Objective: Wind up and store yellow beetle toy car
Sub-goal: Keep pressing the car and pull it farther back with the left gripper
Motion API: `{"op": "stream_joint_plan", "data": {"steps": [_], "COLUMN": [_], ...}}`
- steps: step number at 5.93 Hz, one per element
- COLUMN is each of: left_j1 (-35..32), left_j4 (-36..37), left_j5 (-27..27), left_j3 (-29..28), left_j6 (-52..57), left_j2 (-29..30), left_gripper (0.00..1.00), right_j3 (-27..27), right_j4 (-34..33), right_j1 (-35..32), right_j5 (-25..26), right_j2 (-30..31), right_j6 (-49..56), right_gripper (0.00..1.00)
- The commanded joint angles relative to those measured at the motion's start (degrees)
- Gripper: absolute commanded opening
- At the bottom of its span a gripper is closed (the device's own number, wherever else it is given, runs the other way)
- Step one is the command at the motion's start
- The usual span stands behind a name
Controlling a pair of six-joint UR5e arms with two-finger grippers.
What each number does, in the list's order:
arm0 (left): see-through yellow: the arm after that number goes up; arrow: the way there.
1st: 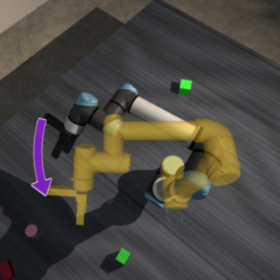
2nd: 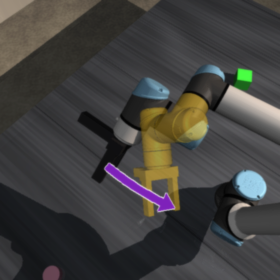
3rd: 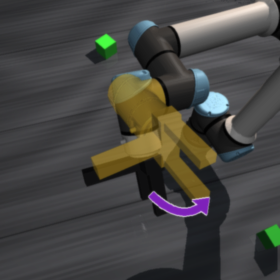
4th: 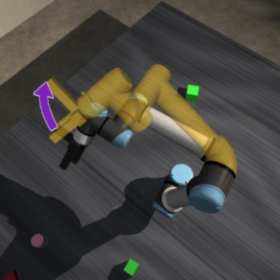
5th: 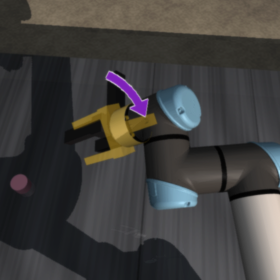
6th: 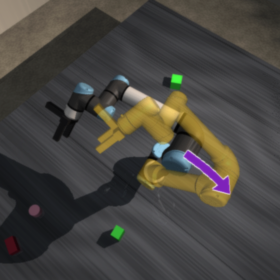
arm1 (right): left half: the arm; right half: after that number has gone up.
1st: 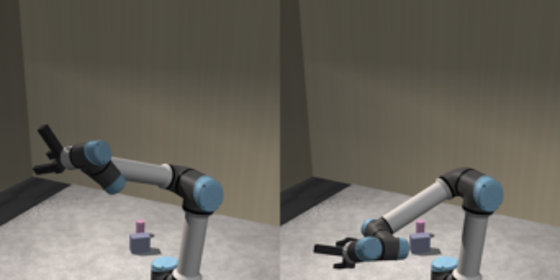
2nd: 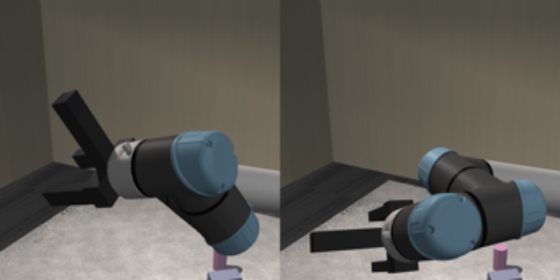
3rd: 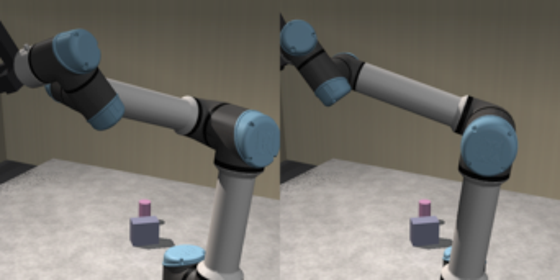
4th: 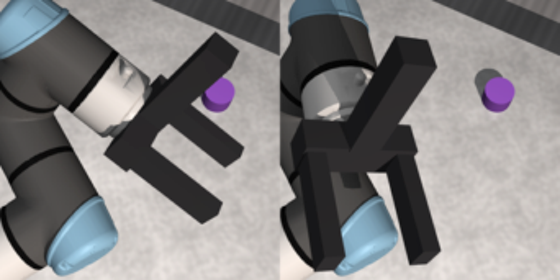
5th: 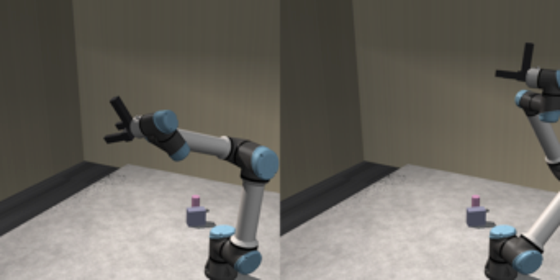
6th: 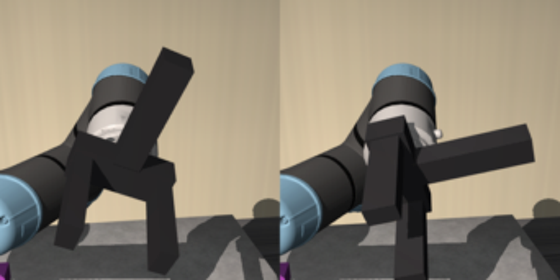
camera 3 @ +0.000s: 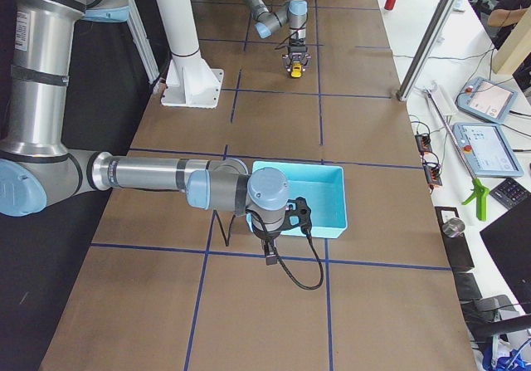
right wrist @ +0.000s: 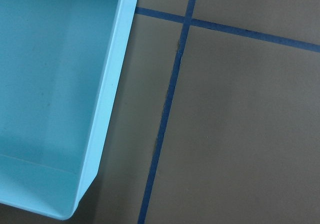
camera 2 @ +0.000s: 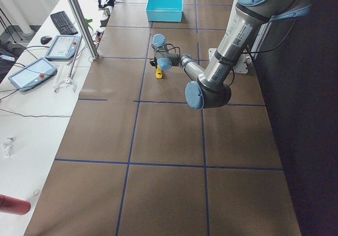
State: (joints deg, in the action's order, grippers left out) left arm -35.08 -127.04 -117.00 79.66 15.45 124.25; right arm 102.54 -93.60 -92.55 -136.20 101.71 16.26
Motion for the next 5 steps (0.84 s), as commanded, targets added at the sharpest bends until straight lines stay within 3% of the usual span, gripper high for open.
{"op": "stream_joint_plan", "data": {"steps": [1,5], "left_j1": [-0.6,-3.9], "left_j4": [-4.2,-10.1], "left_j5": [0.0,-1.2], "left_j3": [0.2,3.2], "left_j6": [-0.1,0.7], "left_j2": [-2.7,-11.9], "left_gripper": [0.0,0.04], "right_j3": [0.0,0.1], "right_j4": [0.0,0.0], "right_j1": [0.0,0.0], "right_j5": [-0.1,-0.2], "right_j2": [0.0,-0.1], "right_j6": [0.0,0.0], "right_gripper": [1.0,1.0]}}
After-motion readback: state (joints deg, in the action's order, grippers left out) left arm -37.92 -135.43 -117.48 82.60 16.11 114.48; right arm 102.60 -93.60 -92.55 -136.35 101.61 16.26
